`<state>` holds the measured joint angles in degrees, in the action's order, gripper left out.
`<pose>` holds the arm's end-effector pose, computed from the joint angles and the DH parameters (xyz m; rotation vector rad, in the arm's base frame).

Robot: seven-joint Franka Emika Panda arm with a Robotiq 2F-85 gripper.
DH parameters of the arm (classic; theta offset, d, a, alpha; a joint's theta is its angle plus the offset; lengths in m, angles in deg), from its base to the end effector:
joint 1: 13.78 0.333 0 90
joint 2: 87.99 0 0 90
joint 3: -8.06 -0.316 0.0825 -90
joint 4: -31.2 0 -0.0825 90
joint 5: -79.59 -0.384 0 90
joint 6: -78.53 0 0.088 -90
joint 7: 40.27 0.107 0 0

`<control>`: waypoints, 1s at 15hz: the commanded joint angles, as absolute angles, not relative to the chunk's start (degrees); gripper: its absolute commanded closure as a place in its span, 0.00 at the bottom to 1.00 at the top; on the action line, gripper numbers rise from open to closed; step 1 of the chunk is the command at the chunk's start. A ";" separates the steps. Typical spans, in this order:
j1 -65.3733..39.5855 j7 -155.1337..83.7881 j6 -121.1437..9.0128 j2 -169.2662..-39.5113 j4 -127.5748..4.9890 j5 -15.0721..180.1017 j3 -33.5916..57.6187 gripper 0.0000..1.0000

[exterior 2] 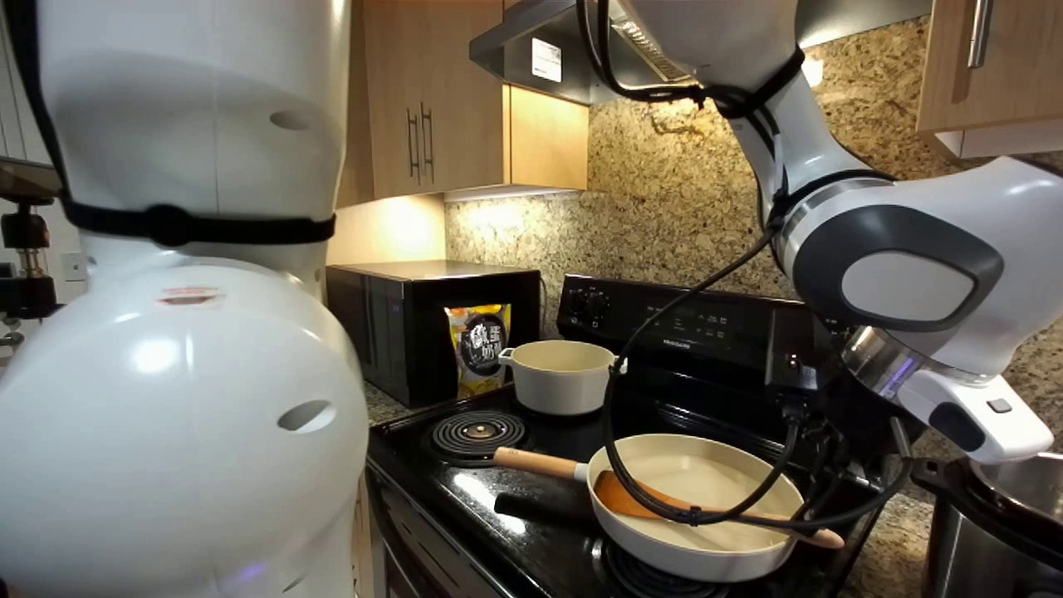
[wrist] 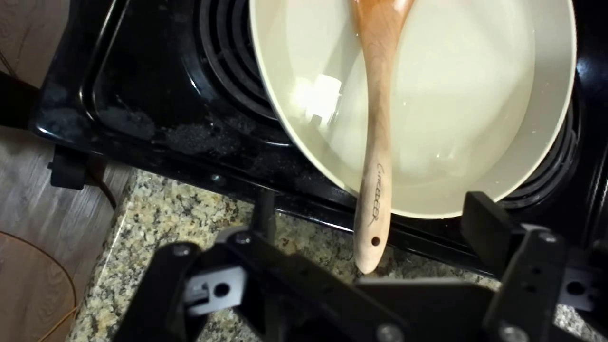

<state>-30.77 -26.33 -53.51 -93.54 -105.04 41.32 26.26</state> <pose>0.4050 -0.2714 0.2732 -2.1014 1.6883 0.0954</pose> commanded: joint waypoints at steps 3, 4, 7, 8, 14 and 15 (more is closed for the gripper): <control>-31.52 -25.17 -51.73 -99.83 -99.62 39.07 25.60 0.00; -31.48 -24.92 -51.69 -100.55 -99.10 39.28 25.51 0.00; -31.38 -25.14 -50.92 -103.01 -97.36 39.51 24.92 0.00; -31.29 -25.01 -50.58 -103.72 -96.85 39.54 24.66 0.00; -32.14 -24.56 -48.13 -107.74 -94.08 39.18 24.09 0.00; -32.27 -24.44 -47.31 -108.18 -93.66 39.40 24.15 0.00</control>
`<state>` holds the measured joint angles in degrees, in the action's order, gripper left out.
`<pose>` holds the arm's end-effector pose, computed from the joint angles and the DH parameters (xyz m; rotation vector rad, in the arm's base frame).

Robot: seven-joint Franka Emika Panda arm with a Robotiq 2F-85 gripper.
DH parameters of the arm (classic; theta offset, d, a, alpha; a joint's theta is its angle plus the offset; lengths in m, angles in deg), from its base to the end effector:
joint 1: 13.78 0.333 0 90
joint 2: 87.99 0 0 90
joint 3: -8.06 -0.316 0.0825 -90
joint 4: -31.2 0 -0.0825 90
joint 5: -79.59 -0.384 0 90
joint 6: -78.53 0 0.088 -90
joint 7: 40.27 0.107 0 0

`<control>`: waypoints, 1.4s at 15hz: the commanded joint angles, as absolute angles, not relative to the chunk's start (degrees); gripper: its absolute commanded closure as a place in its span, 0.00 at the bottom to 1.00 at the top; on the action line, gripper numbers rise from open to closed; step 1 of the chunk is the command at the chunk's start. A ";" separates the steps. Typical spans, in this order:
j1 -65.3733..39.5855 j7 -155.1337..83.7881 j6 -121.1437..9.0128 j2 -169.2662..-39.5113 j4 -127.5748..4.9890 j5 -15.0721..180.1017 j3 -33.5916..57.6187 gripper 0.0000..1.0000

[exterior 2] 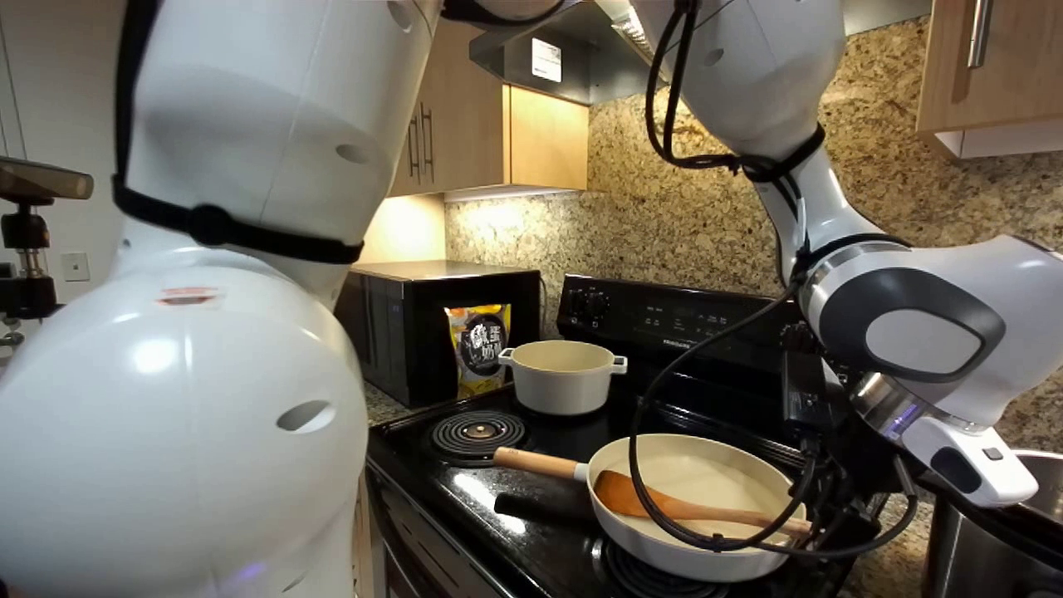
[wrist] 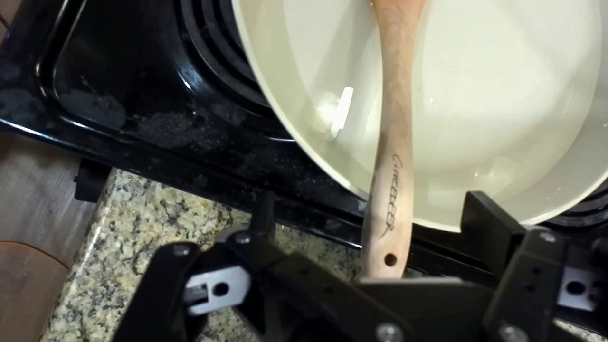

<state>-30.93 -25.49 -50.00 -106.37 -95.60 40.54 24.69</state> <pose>0.4451 -0.2792 0.2201 -2.1245 1.6971 0.2464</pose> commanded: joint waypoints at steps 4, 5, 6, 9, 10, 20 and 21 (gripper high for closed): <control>-32.35 -23.91 -46.46 -108.79 -92.96 40.16 24.51 0.40; -32.33 -23.87 -46.67 -108.70 -92.98 40.40 24.63 0.47; -32.32 -23.69 -46.83 -108.44 -93.10 40.47 24.77 0.53; -32.15 -23.16 -46.93 -107.82 -93.18 41.14 25.27 0.74; -32.07 -23.02 -46.76 -107.69 -93.07 41.48 25.41 0.80; -30.30 -22.45 -47.35 -102.99 -94.41 46.71 25.63 0.87; -29.89 -21.97 -47.83 -101.75 -94.95 48.43 25.78 0.87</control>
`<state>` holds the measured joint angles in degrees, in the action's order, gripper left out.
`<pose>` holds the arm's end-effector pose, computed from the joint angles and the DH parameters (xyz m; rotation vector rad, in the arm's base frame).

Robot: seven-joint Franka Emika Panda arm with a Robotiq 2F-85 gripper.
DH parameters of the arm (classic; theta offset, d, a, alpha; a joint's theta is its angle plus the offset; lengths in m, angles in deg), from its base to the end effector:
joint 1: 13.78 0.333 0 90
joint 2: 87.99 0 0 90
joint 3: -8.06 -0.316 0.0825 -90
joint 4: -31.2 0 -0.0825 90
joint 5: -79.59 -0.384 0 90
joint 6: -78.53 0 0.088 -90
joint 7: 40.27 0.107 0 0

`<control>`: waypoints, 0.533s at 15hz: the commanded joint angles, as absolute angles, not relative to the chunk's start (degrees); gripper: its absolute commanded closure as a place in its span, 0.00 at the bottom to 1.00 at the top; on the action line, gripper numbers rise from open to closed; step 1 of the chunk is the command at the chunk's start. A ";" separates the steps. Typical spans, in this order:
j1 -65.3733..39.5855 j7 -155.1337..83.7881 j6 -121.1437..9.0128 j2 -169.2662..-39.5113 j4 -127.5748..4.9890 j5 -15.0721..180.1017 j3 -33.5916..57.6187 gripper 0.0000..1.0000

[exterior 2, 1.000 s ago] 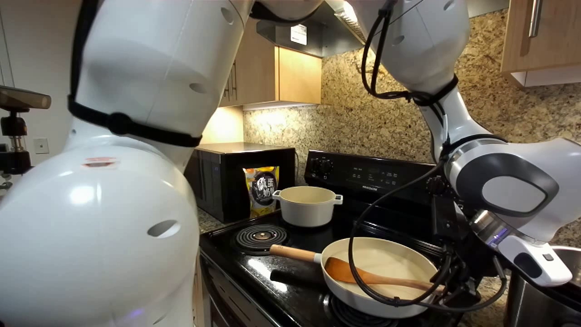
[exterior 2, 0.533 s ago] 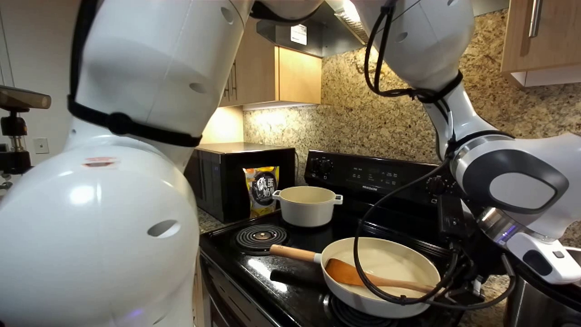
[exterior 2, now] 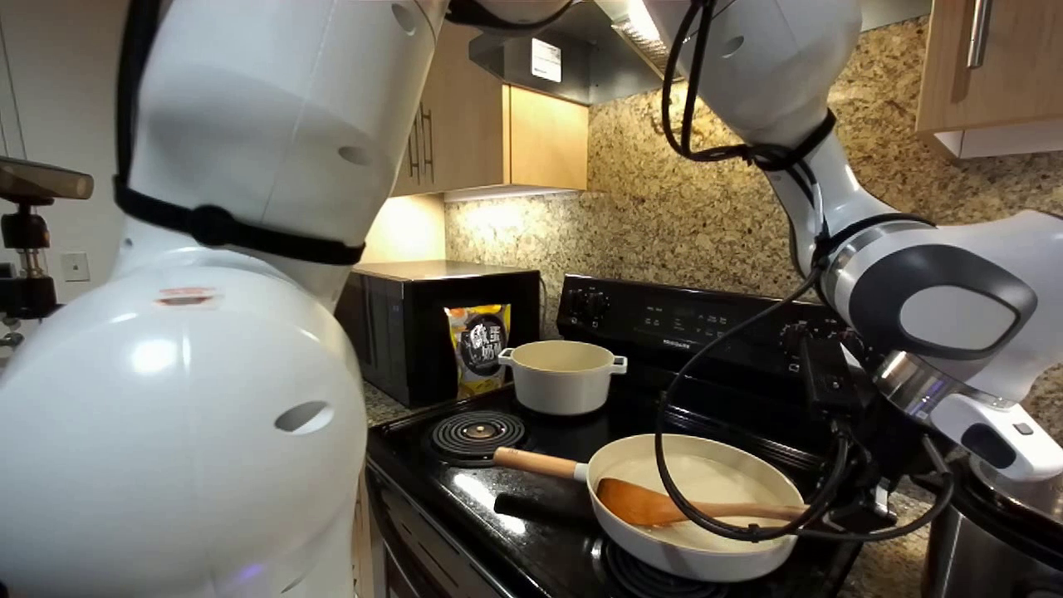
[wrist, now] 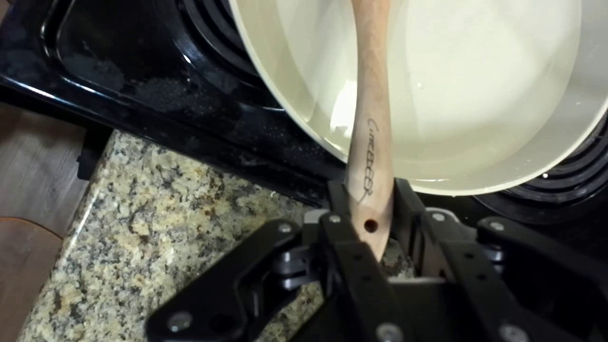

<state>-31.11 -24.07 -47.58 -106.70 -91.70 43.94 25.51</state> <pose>0.4588 -0.2949 0.2396 -2.1693 1.6841 0.2330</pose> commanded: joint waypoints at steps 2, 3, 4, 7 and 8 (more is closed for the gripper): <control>-29.49 -20.93 -47.79 -99.46 -95.45 51.81 25.90 0.86; -29.33 -20.36 -47.79 -98.33 -95.71 53.62 25.82 0.86; -28.99 -19.77 -47.98 -96.98 -96.14 55.57 25.80 0.86; -28.15 -17.04 -48.59 -93.72 -97.08 61.41 25.71 0.86; -27.97 -15.91 -48.94 -92.86 -97.30 63.06 25.63 0.86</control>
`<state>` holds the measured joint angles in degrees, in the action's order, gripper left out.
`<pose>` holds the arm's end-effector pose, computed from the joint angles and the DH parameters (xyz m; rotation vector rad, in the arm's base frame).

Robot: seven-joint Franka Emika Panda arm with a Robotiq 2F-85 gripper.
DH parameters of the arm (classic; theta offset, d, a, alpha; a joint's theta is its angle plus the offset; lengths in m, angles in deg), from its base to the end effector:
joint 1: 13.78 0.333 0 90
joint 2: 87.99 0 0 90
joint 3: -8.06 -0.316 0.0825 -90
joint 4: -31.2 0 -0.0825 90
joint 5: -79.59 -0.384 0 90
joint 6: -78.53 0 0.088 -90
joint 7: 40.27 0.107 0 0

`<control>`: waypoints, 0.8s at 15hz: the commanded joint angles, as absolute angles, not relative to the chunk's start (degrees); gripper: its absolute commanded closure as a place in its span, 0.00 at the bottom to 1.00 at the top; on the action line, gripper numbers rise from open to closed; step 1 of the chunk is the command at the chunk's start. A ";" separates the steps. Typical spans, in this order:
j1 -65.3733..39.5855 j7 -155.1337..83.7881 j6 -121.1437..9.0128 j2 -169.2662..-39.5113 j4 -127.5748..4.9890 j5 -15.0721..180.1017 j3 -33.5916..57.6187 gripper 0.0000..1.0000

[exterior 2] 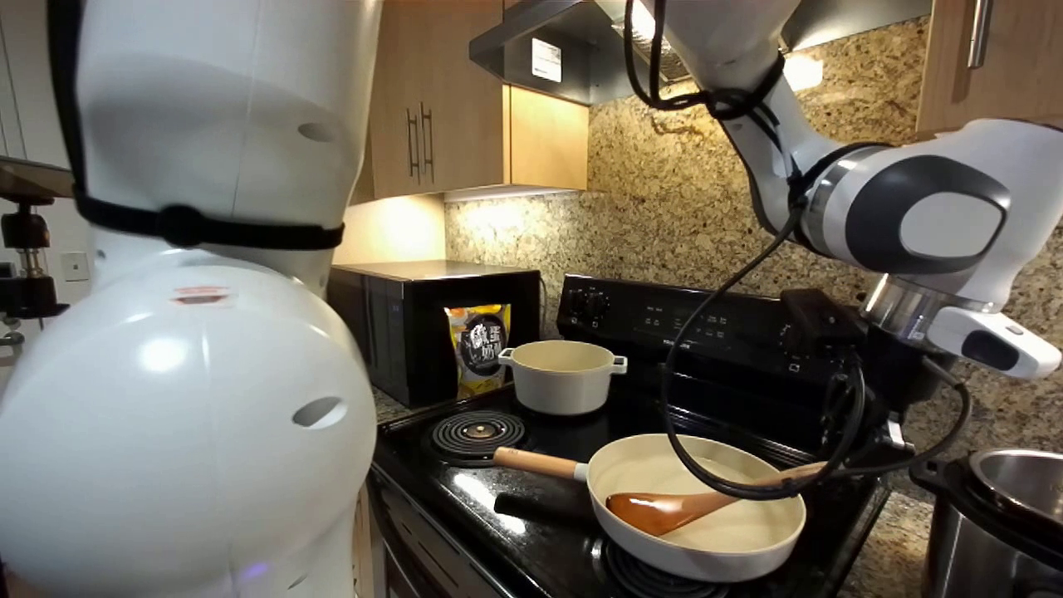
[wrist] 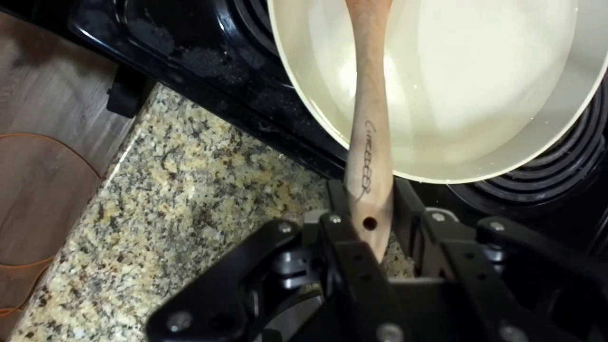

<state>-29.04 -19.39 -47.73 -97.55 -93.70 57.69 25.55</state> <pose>0.4611 -0.2803 0.3076 -2.3939 1.6084 0.1480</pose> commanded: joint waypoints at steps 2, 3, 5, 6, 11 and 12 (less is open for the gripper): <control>-27.86 -13.27 -49.45 -91.40 -97.73 65.88 25.63 0.85; -27.98 -12.28 -49.45 -90.82 -97.88 67.06 25.64 0.85; -28.42 -10.65 -49.63 -90.05 -98.04 68.44 25.76 0.86; -28.60 -9.88 -49.75 -89.77 -98.11 69.03 25.86 0.86; -28.89 -0.98 -53.25 -90.08 -98.44 71.82 26.65 0.88; -28.80 2.35 -54.19 -90.40 -98.49 73.21 26.86 0.87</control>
<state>-28.68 -5.56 -51.38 -91.70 -96.42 69.43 26.81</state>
